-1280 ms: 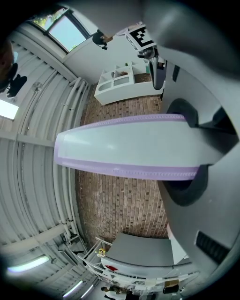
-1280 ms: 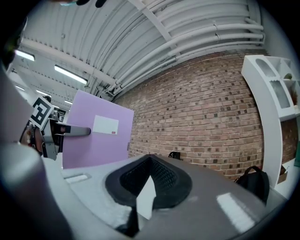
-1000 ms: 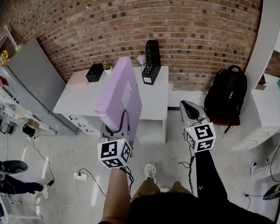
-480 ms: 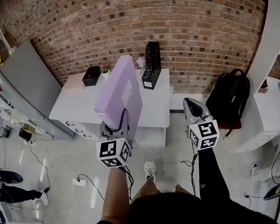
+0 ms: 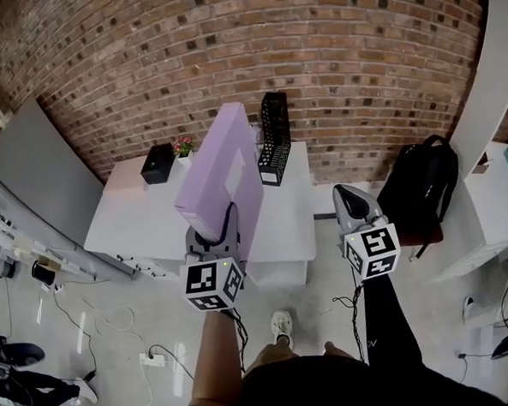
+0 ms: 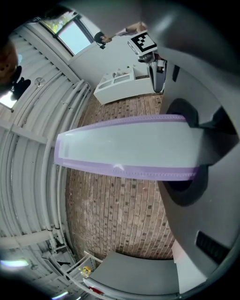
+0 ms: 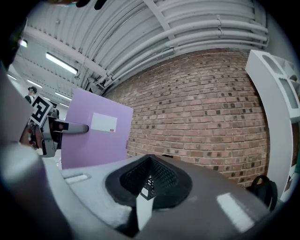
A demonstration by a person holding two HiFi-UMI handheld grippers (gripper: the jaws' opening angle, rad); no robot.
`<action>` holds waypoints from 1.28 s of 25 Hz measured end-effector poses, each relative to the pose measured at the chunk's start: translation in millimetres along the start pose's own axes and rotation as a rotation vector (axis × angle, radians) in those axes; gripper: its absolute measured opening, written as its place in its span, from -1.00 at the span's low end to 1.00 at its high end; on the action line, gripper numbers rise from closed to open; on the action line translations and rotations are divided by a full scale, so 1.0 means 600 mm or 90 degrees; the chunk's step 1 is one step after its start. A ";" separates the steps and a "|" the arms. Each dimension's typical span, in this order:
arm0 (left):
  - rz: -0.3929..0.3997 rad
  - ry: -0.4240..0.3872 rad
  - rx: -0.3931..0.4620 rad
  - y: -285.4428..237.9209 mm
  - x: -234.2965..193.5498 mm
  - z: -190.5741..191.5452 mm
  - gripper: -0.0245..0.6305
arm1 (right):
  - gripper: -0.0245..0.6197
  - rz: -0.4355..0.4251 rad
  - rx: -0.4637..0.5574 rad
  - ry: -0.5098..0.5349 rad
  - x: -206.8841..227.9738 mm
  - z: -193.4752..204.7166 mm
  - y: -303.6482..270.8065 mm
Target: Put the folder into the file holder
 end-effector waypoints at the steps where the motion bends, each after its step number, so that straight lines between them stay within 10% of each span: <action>1: 0.005 0.001 0.001 -0.016 -0.009 0.000 -0.42 | -0.92 0.003 0.000 0.000 0.002 0.000 -0.014; 32: 0.109 0.041 -0.016 -0.318 -0.171 0.052 -0.42 | -0.92 0.112 -0.052 -0.007 0.028 0.047 -0.275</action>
Point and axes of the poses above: the fingertips, and each gripper's own axes: y backward along the fingers, x to its right, z out of its underside, the point moved 3 cm from there along y, backward along the fingers, and after that the axes turned 5 degrees about z, right-handed, at the moved point
